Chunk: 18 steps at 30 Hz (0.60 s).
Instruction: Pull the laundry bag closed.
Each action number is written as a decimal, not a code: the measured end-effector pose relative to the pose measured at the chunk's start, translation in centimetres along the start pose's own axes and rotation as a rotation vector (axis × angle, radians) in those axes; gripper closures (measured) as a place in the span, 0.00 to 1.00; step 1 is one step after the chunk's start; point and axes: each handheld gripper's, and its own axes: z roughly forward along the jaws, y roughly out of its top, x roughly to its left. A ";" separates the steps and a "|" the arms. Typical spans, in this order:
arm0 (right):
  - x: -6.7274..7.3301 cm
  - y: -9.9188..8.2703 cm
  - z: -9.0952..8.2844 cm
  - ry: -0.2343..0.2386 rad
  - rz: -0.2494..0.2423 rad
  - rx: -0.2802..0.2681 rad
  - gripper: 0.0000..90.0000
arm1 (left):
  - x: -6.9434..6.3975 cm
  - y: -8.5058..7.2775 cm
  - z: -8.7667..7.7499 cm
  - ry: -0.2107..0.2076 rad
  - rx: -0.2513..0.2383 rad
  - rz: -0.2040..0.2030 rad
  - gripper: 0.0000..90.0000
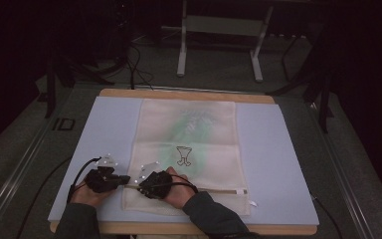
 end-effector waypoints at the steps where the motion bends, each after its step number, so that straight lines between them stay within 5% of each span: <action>1: 0.0 0.0 -0.1 -0.001 -0.001 0.002 0.91 | 0.0 0.0 0.0 0.000 -0.001 0.000 1.00; 18: 0.1 -0.7 -0.8 -0.014 -0.012 0.014 0.91 | 0.0 0.0 0.0 -0.004 -0.001 -0.001 1.00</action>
